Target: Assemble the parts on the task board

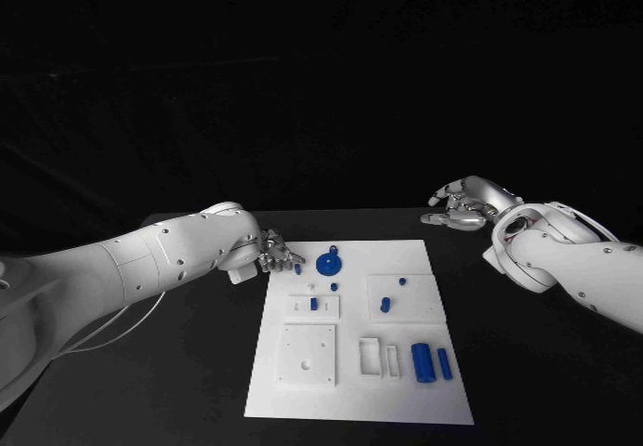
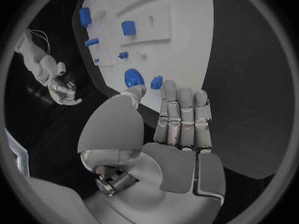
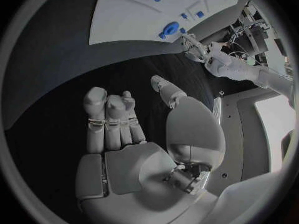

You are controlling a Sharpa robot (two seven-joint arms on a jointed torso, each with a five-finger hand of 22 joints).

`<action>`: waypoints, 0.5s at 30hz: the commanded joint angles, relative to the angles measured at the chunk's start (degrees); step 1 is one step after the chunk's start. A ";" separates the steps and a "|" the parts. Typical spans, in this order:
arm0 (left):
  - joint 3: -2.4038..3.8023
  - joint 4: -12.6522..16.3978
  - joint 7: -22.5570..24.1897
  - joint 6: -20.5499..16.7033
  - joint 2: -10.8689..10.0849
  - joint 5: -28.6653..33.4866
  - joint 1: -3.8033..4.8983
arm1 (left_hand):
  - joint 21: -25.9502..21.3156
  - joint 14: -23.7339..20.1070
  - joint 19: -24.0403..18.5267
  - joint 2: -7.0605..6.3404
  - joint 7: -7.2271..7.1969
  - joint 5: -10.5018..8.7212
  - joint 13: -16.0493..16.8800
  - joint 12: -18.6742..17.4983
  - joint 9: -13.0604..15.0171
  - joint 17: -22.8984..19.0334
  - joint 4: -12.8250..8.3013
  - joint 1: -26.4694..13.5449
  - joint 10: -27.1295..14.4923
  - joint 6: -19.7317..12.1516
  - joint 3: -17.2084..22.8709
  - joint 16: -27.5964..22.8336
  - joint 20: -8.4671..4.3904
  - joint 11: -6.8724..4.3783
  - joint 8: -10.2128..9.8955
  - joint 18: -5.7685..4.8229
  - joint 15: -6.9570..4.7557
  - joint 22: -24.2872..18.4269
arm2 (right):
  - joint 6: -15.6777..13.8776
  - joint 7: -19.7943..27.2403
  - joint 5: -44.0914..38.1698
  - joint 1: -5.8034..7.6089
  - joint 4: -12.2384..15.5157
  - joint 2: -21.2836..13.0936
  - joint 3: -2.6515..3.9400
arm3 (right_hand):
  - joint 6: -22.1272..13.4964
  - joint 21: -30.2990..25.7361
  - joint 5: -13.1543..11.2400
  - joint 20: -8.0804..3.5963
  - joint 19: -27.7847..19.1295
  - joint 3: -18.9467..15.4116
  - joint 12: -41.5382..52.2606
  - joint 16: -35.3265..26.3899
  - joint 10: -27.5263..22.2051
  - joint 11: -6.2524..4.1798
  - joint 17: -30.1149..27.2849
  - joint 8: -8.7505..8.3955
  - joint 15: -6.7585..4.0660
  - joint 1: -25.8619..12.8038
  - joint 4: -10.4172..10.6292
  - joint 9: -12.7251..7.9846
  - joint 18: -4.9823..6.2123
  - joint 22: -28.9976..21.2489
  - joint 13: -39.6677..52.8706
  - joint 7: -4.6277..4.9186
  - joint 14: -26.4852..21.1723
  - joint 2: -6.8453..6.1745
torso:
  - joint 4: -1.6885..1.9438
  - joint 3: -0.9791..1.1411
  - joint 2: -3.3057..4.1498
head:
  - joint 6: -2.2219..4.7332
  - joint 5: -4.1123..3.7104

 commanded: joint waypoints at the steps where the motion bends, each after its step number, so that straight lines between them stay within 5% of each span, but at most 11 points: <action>1: 0.03 -0.24 0.69 1.53 0.29 0.53 -0.20 | -0.22 -0.19 -0.22 0.58 -0.20 -0.24 0.10 0.33 -0.07 0.08 -0.03 -0.08 0.09 0.07 -0.35 0.36 -4.60 -0.34 0.27 -0.56 -0.04 0.09 | 0.39 0.53 -0.05 -0.02 0.16 0.01 0.02 | 0.14 -0.24 0.32 -0.39 -0.02 -0.09 0.19 -0.22 0.09 -0.16 -0.04 0.20 -0.12 -0.10 0.30 -0.03 7.90 0.07 -0.09 0.47 0.42 0.24 | -0.01 -0.02 0.04 | -0.05 -0.12; 15: 0.03 -1.07 0.74 1.70 0.78 0.92 -0.62 | -0.31 -0.33 -0.25 1.29 -0.18 -0.41 0.23 0.37 -0.38 0.11 -0.36 1.20 -0.06 -0.17 -0.82 0.46 -4.65 -0.33 0.61 -0.54 -0.09 0.42 | 0.44 0.48 -0.05 -0.02 0.21 -0.03 0.03 | 0.15 -0.25 0.34 -0.39 0.00 -0.11 0.21 -0.23 0.09 -0.16 -0.04 0.20 -0.12 -0.09 0.34 -0.03 7.90 0.08 -0.12 0.47 0.44 0.24 | 0.09 -0.03 -0.04 | -0.37 -0.19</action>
